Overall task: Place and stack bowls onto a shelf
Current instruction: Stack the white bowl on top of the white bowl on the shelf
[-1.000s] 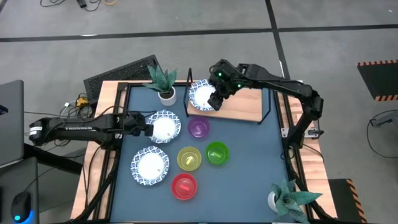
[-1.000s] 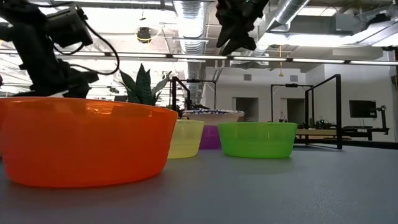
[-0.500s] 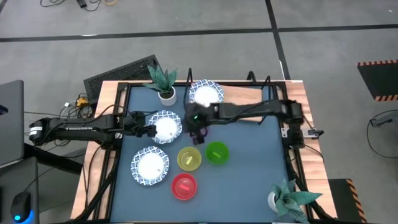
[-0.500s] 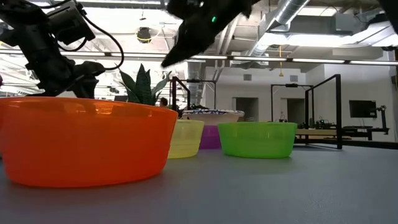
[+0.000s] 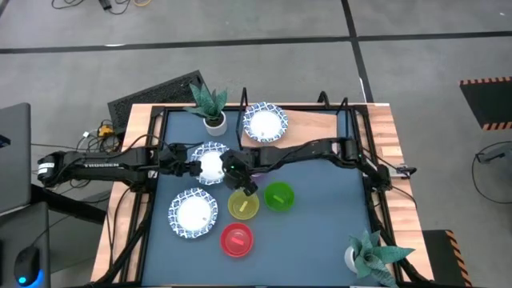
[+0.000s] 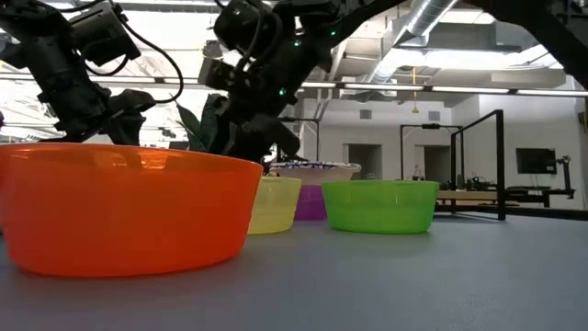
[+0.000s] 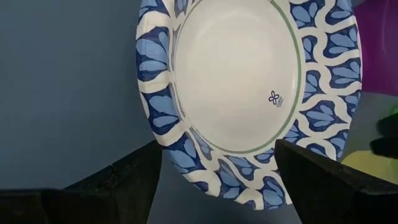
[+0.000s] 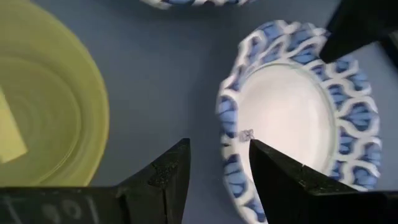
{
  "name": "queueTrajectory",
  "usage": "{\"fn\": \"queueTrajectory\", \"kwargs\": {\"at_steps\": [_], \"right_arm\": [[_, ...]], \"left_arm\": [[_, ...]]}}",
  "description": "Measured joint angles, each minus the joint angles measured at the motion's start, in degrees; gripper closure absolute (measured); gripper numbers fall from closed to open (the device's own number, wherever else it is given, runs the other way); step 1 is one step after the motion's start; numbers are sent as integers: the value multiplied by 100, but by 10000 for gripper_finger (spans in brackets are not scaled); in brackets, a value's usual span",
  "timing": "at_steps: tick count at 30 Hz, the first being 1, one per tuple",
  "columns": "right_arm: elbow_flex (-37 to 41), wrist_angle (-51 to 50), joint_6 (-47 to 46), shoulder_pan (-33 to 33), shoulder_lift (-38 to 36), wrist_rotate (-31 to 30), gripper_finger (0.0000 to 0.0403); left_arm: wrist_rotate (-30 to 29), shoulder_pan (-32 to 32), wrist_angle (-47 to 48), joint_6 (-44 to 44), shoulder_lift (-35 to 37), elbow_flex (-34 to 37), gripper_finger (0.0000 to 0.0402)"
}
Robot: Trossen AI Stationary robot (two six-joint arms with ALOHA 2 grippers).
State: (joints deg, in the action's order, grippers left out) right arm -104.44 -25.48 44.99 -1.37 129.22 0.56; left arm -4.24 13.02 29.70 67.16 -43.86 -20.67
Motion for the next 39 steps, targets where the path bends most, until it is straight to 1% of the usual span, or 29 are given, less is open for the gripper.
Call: {"fn": "queueTrajectory", "kwargs": {"at_steps": [2,6,12,14,17,21,23,24,30,37,39], "right_arm": [[-154,110,111,-35,137,0,214],[-403,7,160,-108,427,-90,214],[-612,-328,183,-147,740,-97,214],[-621,-372,209,-130,789,-196,220],[-621,-436,325,-98,792,-459,254],[-621,-422,534,-46,745,-848,330],[-621,-456,566,-47,690,-941,369],[-618,-557,569,-50,629,-959,381],[-616,-735,558,-14,308,-1079,380],[-621,-823,518,109,-186,-1154,382],[-621,-851,507,203,-334,-1304,382]], "left_arm": [[-4,0,-2,0,0,0,106],[-4,0,-20,0,0,-1,106],[-4,0,-27,7,0,-1,106],[-1,0,-34,23,2,-1,106],[-1,0,-52,86,2,-1,106],[47,0,-155,109,2,-1,106],[146,0,-307,127,5,-2,106],[222,0,-387,158,20,-21,106],[281,0,-382,60,215,-538,107],[21,-2,201,-137,620,-1527,107],[10,-2,367,-219,710,-1803,107]]}}
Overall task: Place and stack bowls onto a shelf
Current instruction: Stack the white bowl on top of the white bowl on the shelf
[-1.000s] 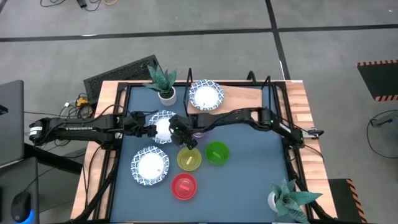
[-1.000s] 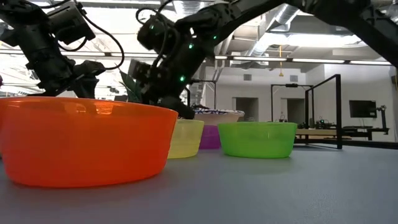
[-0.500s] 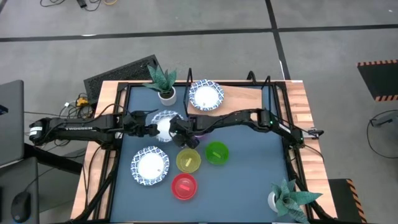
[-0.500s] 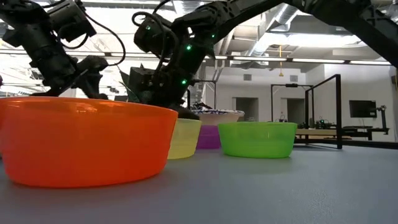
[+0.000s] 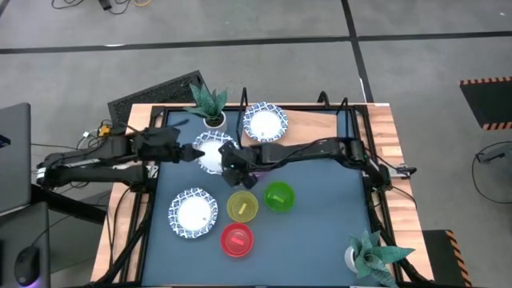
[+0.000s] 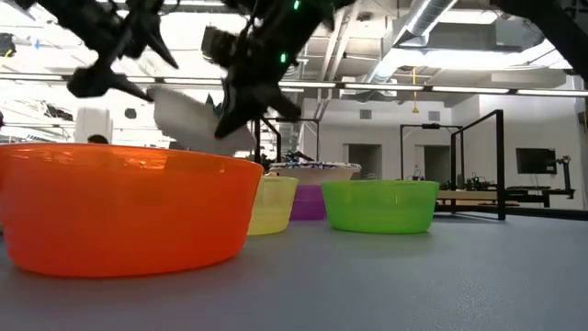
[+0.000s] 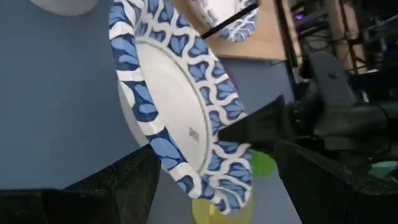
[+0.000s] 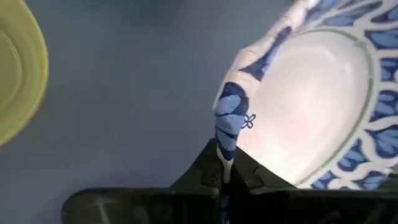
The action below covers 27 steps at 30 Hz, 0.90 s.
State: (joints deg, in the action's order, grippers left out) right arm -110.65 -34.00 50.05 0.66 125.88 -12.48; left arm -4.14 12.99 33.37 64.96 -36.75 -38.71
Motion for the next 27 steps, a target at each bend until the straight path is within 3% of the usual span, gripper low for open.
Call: {"fn": "queueTrajectory", "kwargs": {"at_steps": [5,10,17,21,27], "right_arm": [[2,-351,-12,236,-661,-465,382],[0,-1048,-429,318,-1350,-954,382],[2,-2691,-1726,-234,-1735,-2093,382],[93,-3430,-2583,-785,-1720,-2064,382],[978,-2943,-2709,-1459,-1674,-1434,382]], "left_arm": [[145,-29,618,-191,69,-570,107],[192,-59,639,-368,123,-928,107],[-144,-57,676,-608,120,-1177,107],[-223,-57,763,-609,120,-1179,107],[-232,-55,1007,-609,116,-1179,107]]}}
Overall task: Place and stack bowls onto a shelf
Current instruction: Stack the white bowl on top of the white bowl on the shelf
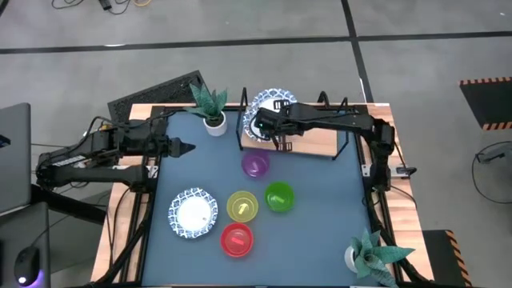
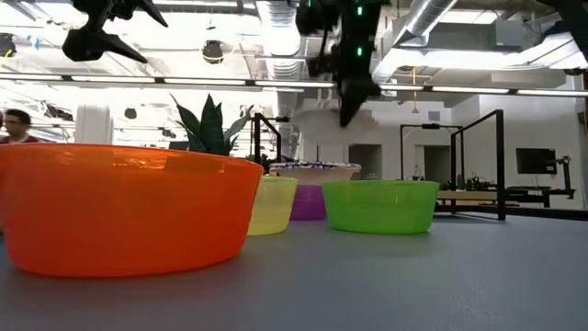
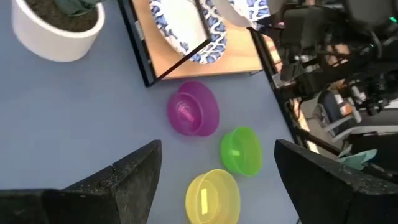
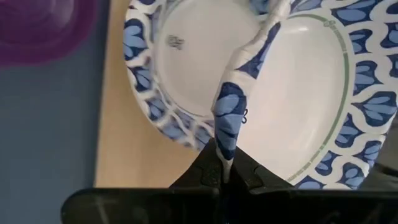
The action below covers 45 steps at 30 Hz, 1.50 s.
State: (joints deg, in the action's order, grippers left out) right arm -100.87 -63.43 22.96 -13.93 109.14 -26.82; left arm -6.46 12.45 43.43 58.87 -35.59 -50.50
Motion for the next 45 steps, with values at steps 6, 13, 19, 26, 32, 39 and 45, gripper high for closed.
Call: {"fn": "queueTrajectory", "kwargs": {"at_steps": [6,13,19,26,32,39,45], "right_arm": [[844,1051,574,-93,4,193,382],[1000,1754,968,-46,-4,271,382],[996,1751,944,-127,146,571,382],[1004,1574,1017,-110,382,607,349],[946,1587,1088,-133,322,609,302],[474,1150,1202,-202,302,903,233],[-93,684,1097,-193,300,1183,166]], "left_arm": [[-61,0,169,0,0,0,107],[-195,0,228,0,0,0,107],[-195,0,228,0,0,0,107],[-192,0,227,19,0,0,107],[-192,0,226,24,2,0,107],[-192,0,224,-13,0,0,107],[-60,4,227,-214,0,0,107]]}}
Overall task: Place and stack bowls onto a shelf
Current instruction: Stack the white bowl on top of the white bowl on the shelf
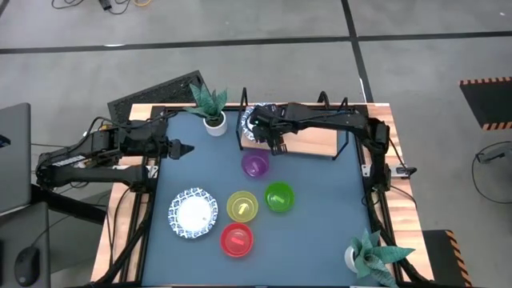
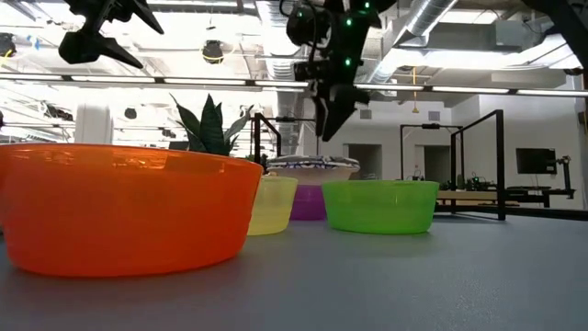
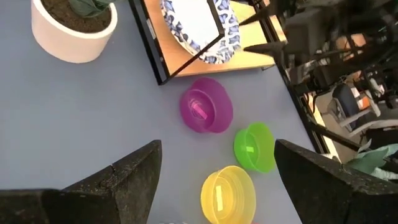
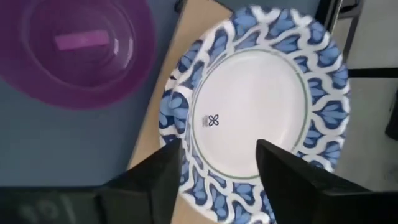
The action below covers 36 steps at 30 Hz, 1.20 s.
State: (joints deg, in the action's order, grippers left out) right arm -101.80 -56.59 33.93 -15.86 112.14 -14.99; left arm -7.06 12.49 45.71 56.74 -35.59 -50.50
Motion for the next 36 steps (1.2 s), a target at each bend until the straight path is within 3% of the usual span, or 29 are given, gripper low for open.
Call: {"fn": "queueTrajectory", "kwargs": {"at_steps": [5,10,16,24,36], "right_arm": [[-524,-664,-271,113,-51,202,159],[-910,-919,-737,382,-345,594,160],[-926,-917,-1109,641,-726,604,160],[-928,-1099,-1403,814,-893,605,160],[-926,-1199,-1470,951,-892,606,160]], "left_arm": [[632,-74,460,-152,-109,-2,107],[1076,-604,1383,159,-562,-2,107],[919,-1673,1841,342,-1251,2,107],[591,-2751,1717,-541,-1888,54,107],[698,-2905,294,-37,-1727,2029,107]]}}
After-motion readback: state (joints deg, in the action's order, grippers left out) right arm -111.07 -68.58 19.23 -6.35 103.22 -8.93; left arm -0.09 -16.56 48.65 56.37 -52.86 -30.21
